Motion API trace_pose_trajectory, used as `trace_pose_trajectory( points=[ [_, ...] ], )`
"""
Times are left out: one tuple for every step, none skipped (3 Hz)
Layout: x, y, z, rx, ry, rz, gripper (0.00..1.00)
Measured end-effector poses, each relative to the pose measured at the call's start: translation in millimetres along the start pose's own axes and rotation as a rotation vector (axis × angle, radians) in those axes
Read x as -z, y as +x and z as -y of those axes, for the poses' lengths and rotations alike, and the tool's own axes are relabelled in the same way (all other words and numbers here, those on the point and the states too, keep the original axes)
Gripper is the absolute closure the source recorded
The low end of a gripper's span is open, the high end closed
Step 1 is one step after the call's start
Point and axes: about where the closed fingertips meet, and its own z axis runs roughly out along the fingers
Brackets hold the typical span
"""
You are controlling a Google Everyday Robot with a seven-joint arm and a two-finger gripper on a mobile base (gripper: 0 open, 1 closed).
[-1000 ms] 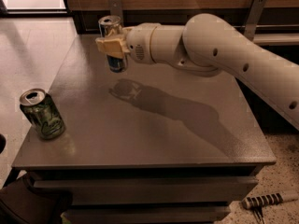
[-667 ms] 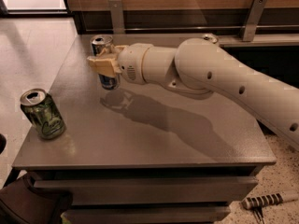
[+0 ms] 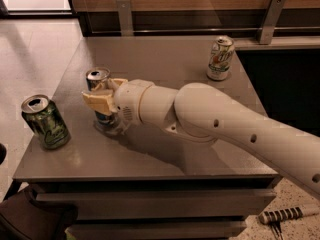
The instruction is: Move redbull can near green can
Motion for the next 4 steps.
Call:
trace_pose_trajectory(
  points=[
    [1.0,15.4,-19.6,-0.016,0.012,-0.003,1.00],
    [0.4,25.3,-27.4,-0.014,0.020,-0.006,0.84],
    [0.9,21.7,-27.8,-0.014,0.020,-0.006,0.61],
    [0.9,21.5,-27.9,-0.014,0.020,-0.006,0.37]
  ],
)
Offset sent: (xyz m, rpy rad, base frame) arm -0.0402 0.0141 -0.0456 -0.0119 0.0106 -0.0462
